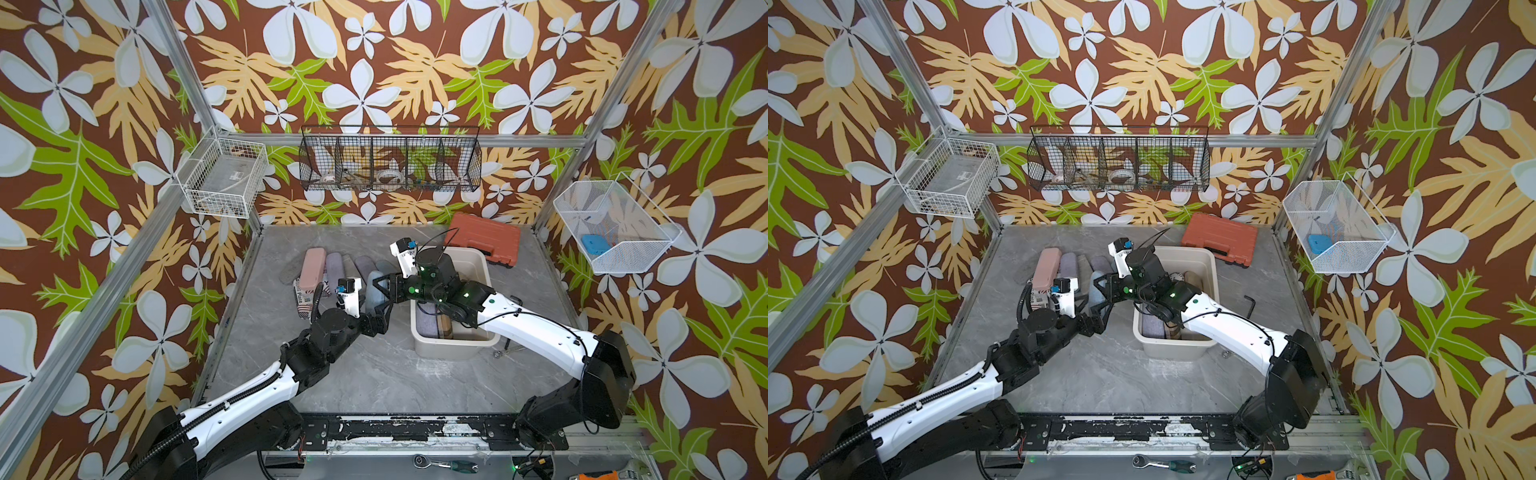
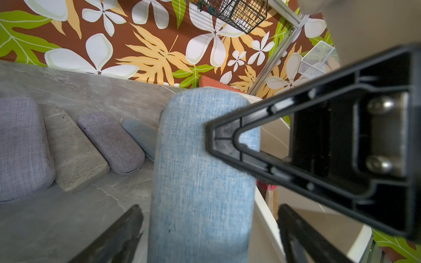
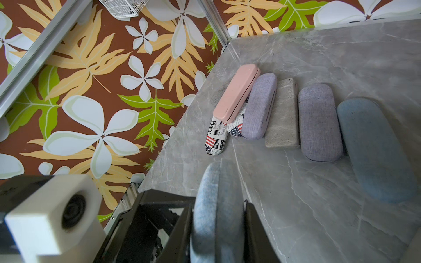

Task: Put the glasses cases into the storage boxes
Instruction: Pick up the glasses case at the center of the board.

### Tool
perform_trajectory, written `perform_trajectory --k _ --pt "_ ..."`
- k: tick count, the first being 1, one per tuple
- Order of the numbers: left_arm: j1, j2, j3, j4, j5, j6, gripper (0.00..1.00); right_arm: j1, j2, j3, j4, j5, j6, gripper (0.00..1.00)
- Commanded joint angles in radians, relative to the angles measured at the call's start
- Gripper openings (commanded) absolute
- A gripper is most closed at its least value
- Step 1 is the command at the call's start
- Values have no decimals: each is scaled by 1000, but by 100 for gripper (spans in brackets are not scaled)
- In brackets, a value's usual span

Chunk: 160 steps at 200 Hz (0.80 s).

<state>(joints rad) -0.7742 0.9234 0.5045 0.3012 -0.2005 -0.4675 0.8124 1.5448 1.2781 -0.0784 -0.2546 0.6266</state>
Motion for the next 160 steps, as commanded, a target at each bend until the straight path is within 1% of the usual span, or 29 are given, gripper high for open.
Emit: perform_trajectory --k 1,25,50,67,90,105,125,141,152,160 --pt "-1 -33 -18 27 0 2 100 0 12 26 9 28 -17 26" --pt "0 -102 -35 -56 -31 -24 100 -1 15 64 -19 68 -45 27" --pt "-1 -252 -81 -132 -81 -81 100 -20 -3 121 -81 104 -93 27" --pt "0 -369 -119 -191 -181 -138 100 -56 -36 146 -119 113 -113 26" --pt "0 -501 -145 -324 -368 -246 100 -116 -93 164 -205 162 -163 27" --pt "0 -560 -155 -381 -423 -278 100 -172 -133 157 -268 188 -199 27" --pt "0 -600 -168 -401 -431 -276 100 -263 -194 103 -306 171 -209 27" --pt "0 -596 -172 -405 -435 -279 100 -321 -227 73 -332 149 -216 27" --pt "-1 -581 -172 -404 -433 -283 100 -339 -240 72 -375 168 -239 27" --pt "-1 -563 -169 -400 -430 -280 100 -341 -250 73 -411 213 -261 27"
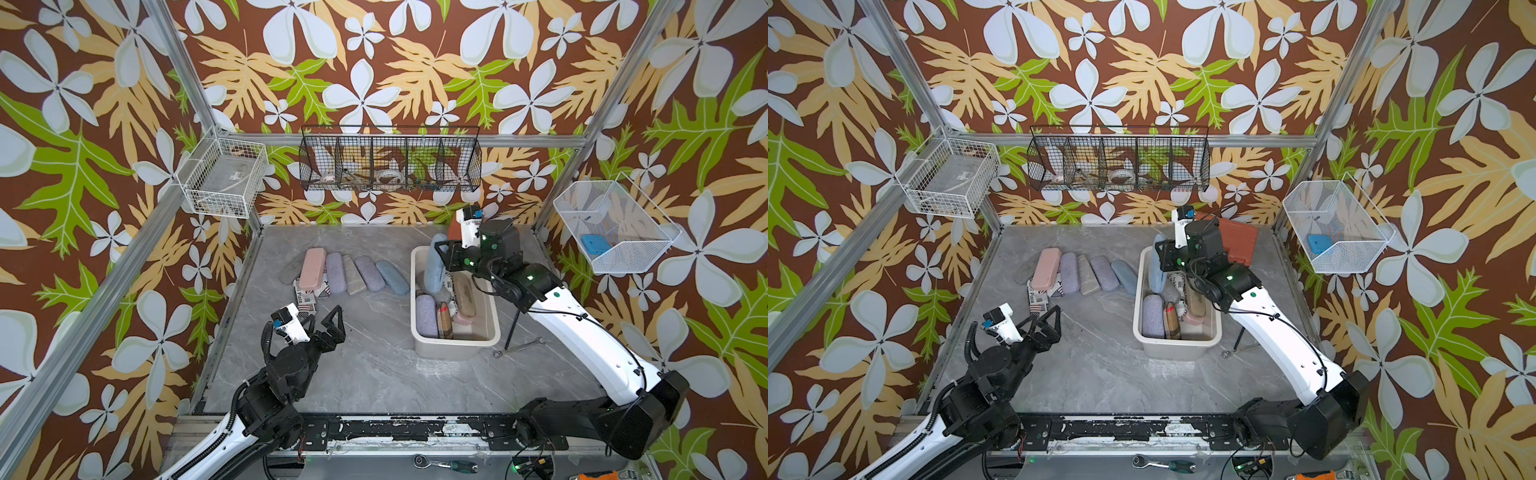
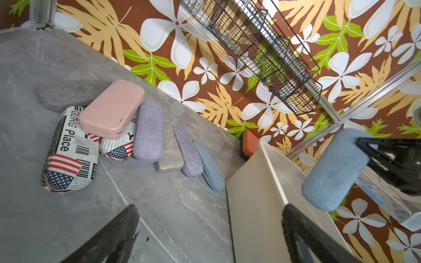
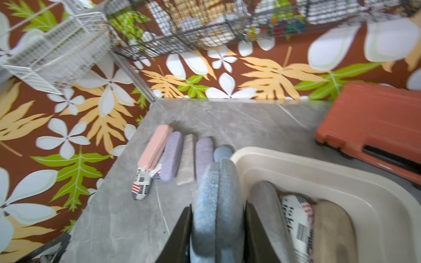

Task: Put the glasses cases into the storage boxes
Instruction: Place the glasses case in the storage box.

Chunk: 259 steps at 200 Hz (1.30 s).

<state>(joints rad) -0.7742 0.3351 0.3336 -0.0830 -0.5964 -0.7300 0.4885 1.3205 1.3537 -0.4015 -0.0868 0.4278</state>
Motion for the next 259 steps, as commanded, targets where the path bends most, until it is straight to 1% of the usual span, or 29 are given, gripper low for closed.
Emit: perform_trajectory --k 1,21,64,91,110,148,157,180,189,195,206,227,242,259 --pt "-1 27 2 -15 -34 -16 100 -17 -27 -2 -93 52 -65 27" --pt "0 84 14 1 -38 -3 100 -18 -61 -25 -177 199 -81 27" --pt "-1 200 61 27 -62 16 100 -17 -157 -161 -259 282 -70 27" --pt "-2 241 88 20 -103 26 100 -17 -165 -223 -285 237 -55 28" --pt "0 251 85 28 -98 15 100 -18 -143 -265 -287 213 -52 28" --pt "0 256 80 16 -113 4 100 -16 -62 -350 -200 126 -28 30" --pt "-1 256 81 7 -114 -1 100 -17 -41 -355 -196 113 -27 33" --pt "1 267 76 1 -112 2 100 -17 -17 -358 -187 105 -26 48" --pt "1 279 82 -22 -133 -17 100 -17 -25 -348 -188 105 -31 55" --pt "1 289 92 -56 -164 -54 100 -17 -32 -334 -195 116 -35 59" --pt "2 309 112 -120 -215 -116 100 -16 -50 -302 -210 134 -45 61" --pt "19 344 130 -155 -237 -128 100 -17 -109 -265 -197 158 -48 63" --pt "65 368 136 -156 -196 -124 100 -17 -159 -272 -141 145 -42 64" --pt "150 389 135 -146 -120 -122 100 -17 -199 -302 -63 121 -28 64"
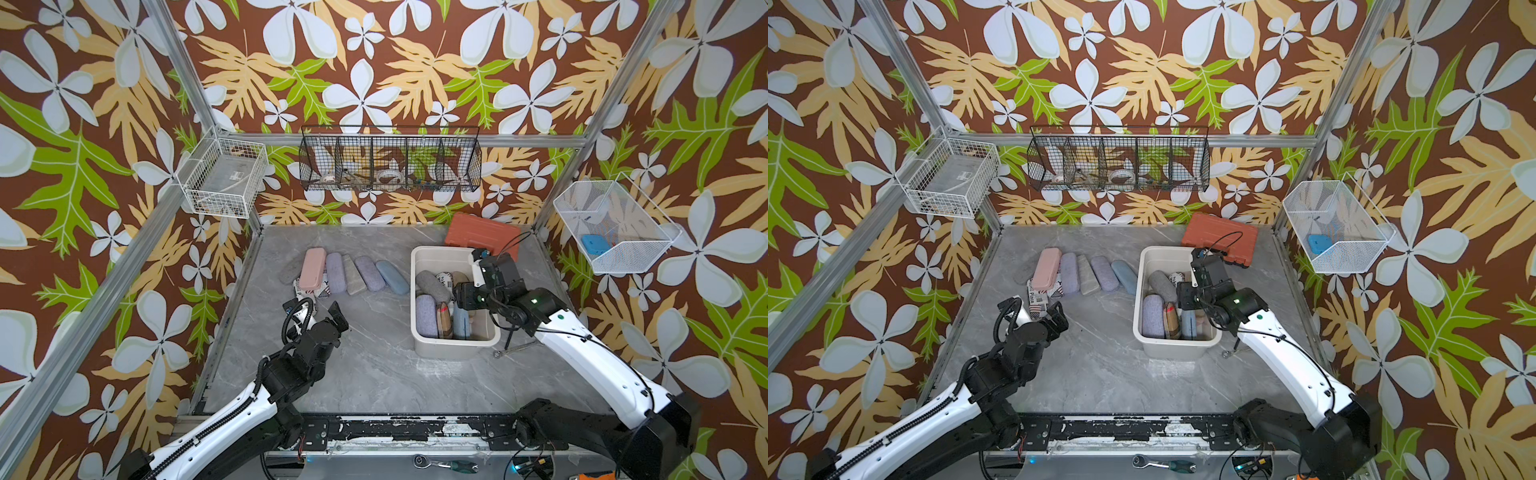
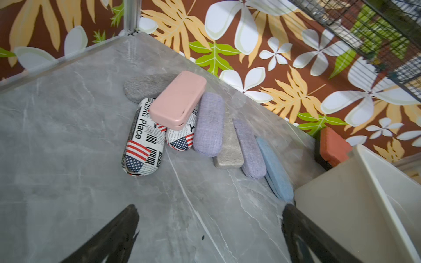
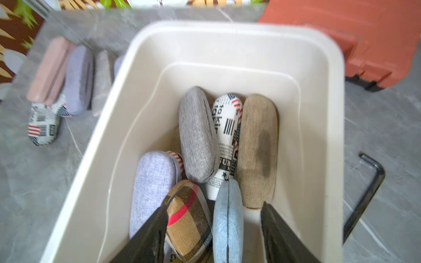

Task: Put the glasses cases into the storage boxes
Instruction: Place the glasses case in the storage box.

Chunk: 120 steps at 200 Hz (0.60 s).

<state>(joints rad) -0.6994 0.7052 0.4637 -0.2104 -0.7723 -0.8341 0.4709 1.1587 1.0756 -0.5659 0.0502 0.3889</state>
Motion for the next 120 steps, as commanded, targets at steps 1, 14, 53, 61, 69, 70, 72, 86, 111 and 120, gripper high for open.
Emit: perform_trajectory --k 1,14,53,61,69,70,72,86,111,120 --pt "80 20 4 -19 60 -18 100 0 -40 -26 106 -19 12 64" --pt "144 43 7 -15 116 -13 100 1 -65 -70 178 -41 37 64" --pt "332 192 89 -43 232 51 100 6 -71 -207 407 -138 130 65" --pt "357 240 113 -53 238 72 100 14 -50 -203 416 -143 127 65" --pt "378 290 142 -69 243 85 100 25 -29 -192 413 -144 117 67" --pt "381 296 146 -71 245 87 100 26 -25 -191 412 -145 115 67" --pt "384 311 153 -73 249 93 100 28 -21 -189 411 -145 113 67" --pt "412 410 204 -86 257 122 99 48 -1 -184 418 -135 98 69" --pt "432 588 304 -102 264 189 96 52 2 -189 457 -148 114 72" --pt "432 635 348 -107 251 217 96 52 2 -186 462 -151 109 73"
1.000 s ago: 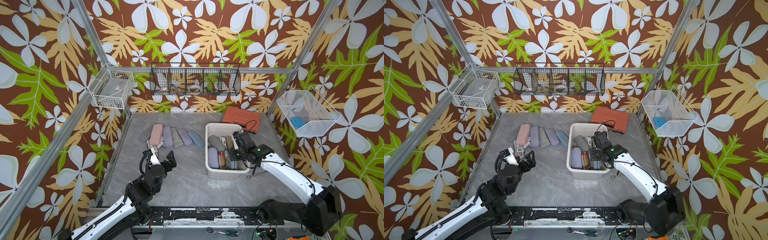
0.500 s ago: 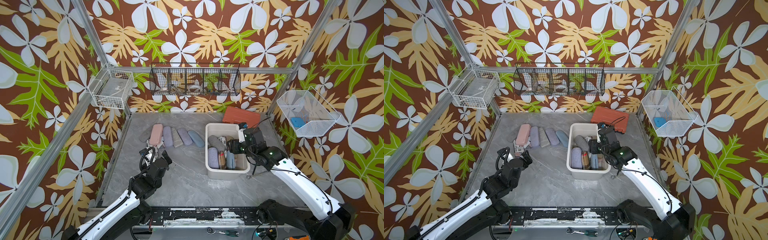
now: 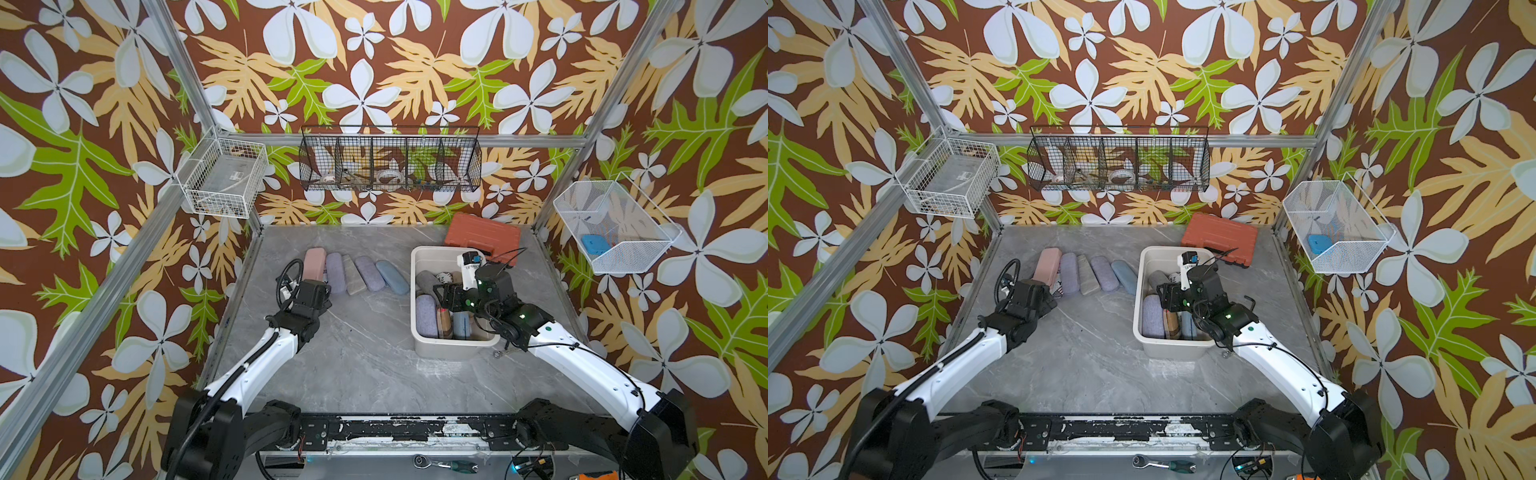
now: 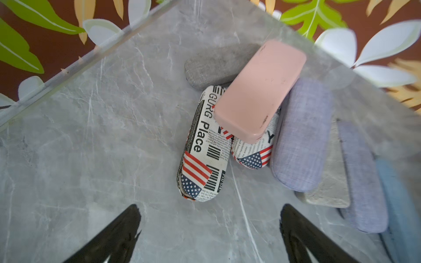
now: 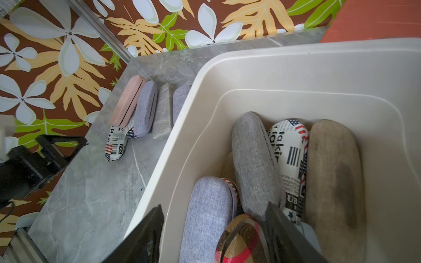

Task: Put the glasses cases into the storage boxes
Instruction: Place the glasses case in the storage box, then pick up the glasses case at the center of the board.

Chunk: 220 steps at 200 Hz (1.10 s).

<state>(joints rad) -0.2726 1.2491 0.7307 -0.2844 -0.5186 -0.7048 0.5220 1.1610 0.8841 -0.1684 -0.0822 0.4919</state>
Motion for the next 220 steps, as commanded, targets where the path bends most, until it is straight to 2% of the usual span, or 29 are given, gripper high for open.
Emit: perform_trajectory --k 1,27,54,77,120,152,181,200,220 --pt "5 97 81 -33 -4 93 96 1 -1 6 64 -20 5 73" --pt "15 171 208 3 40 224 100 0 -12 12 53 -4 -33 78" --pt "75 319 420 -91 133 367 100 0 -36 3 53 -28 -34 79" --pt "121 434 519 -117 216 473 99 0 -68 -25 60 -32 -31 79" --pt "229 541 558 -68 418 531 94 1 -91 -41 34 -47 -24 80" --pt "251 596 569 -52 537 609 94 0 -109 -56 28 -45 -12 80" --pt "265 645 579 -42 567 641 93 0 -107 -44 23 -50 -3 80" --pt "282 662 581 -41 592 622 89 2 -104 -44 29 -58 8 80" --pt "284 654 570 -28 565 613 87 1 -104 -42 26 -62 9 79"
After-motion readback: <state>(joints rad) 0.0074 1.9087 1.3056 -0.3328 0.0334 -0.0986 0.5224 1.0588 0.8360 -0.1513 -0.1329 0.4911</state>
